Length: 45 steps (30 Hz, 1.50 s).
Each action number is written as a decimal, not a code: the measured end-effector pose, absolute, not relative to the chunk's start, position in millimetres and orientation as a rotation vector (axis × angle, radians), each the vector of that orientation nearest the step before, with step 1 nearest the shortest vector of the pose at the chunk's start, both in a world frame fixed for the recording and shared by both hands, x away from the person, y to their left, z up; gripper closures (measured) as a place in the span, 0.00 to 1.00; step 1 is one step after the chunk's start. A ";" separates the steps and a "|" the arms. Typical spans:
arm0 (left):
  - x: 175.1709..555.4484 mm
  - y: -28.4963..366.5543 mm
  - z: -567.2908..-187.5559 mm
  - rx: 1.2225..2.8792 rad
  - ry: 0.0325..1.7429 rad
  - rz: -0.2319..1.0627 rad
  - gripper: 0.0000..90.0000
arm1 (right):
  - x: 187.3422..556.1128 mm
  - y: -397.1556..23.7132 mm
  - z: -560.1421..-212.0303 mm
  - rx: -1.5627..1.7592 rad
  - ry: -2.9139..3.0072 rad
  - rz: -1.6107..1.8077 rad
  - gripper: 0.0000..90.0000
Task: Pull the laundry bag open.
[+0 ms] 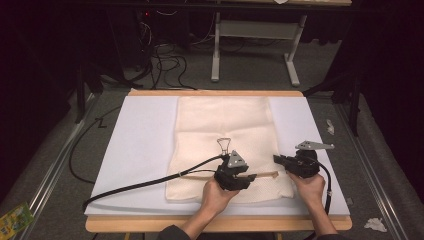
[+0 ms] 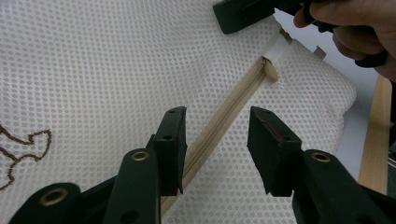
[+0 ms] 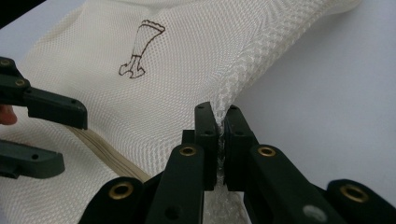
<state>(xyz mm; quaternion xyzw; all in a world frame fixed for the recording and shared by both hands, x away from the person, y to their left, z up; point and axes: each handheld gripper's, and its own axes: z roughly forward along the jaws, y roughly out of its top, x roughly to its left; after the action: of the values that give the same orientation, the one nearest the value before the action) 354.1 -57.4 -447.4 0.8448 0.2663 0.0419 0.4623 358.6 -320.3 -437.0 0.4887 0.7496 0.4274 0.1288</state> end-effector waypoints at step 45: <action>352.8 -120.6 -458.3 2.047 0.599 0.006 0.82 | 358.8 -309.3 -425.5 1.394 2.186 1.284 0.98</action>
<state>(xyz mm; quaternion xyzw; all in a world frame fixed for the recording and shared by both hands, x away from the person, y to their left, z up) 352.8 -120.6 -458.3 0.8402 0.2460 0.0024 0.4833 358.8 -309.3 -425.5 0.4780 0.7497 0.4404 0.1241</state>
